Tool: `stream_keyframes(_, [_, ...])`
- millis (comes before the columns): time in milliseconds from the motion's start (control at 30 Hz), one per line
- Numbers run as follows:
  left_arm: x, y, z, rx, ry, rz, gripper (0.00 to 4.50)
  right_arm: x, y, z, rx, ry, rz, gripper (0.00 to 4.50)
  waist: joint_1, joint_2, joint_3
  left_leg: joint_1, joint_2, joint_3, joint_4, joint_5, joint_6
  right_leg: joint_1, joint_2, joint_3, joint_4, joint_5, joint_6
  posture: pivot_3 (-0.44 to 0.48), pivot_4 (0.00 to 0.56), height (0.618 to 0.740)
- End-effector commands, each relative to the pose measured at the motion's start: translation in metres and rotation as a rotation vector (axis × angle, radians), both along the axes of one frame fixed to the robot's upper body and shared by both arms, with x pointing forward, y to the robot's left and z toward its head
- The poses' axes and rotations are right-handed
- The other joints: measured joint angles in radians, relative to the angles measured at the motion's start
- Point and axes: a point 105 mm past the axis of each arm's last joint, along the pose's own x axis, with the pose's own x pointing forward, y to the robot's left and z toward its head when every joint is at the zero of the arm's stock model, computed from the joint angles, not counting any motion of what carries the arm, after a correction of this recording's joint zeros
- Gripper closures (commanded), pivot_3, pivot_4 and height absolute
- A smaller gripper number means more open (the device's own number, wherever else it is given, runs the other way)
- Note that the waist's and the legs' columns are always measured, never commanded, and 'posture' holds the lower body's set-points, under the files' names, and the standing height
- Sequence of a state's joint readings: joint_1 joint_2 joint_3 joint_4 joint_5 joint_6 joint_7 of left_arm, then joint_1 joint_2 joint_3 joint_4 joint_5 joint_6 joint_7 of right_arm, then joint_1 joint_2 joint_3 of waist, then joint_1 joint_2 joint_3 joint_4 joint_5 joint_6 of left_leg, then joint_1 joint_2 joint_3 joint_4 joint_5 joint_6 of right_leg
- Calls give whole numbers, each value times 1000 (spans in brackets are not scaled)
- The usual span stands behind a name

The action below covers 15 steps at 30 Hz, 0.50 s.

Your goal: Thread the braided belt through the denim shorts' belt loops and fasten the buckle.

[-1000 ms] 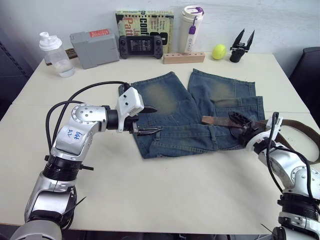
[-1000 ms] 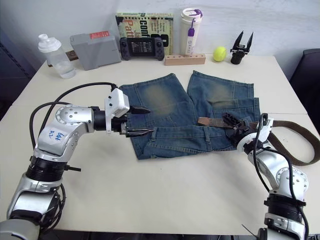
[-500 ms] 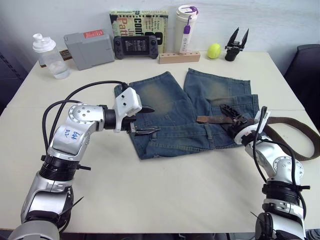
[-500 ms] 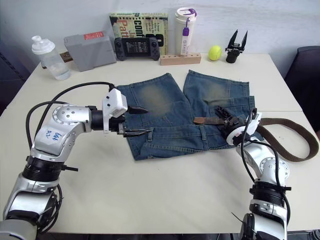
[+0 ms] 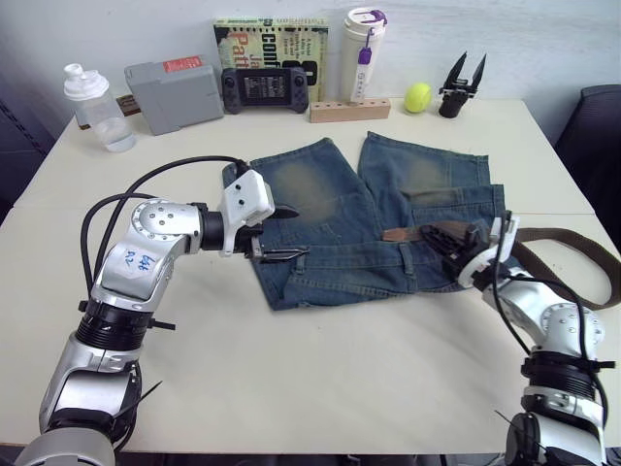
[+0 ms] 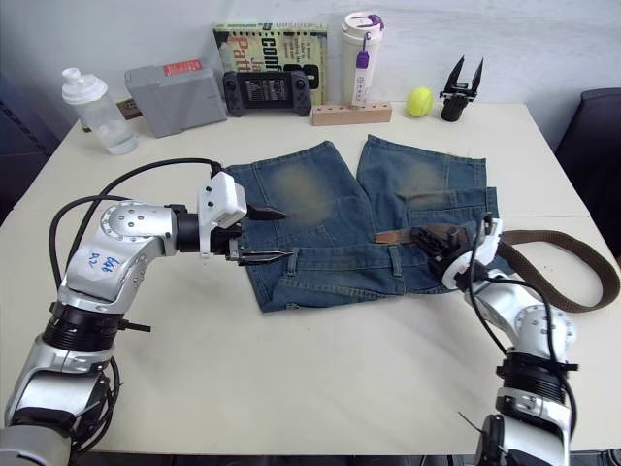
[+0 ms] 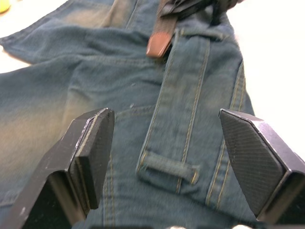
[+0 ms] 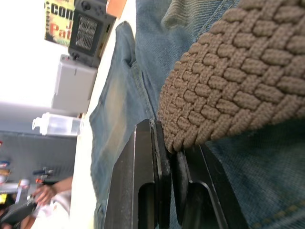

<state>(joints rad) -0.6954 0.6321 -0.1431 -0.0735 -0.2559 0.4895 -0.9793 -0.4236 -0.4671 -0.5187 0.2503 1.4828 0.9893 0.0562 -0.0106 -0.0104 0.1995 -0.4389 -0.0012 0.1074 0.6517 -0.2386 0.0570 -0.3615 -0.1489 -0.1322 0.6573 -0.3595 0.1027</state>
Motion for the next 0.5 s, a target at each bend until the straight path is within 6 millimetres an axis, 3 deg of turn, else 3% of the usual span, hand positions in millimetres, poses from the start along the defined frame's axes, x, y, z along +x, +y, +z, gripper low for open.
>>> stream_keyframes(33, [-1,-2,10,8,-48,-19,667,-13,-19,19,29,-90,16,4444,8,0,0,0,0,0,0,0,0,0,0,0,0,0,0,0,150,694])
stream_keyframes(233, [-10,-14,26,-64,-29,-59,667,-26,-47,8,73,-119,-27,4444,13,0,0,0,0,0,0,0,1,1,-1,-1,-1,0,0,0,150,694])
stream_keyframes(500, [-11,-13,23,-24,-36,-53,667,-42,-40,-9,24,-158,43,4444,10,0,0,0,0,0,-1,1,1,1,0,-1,-1,0,0,0,150,694])
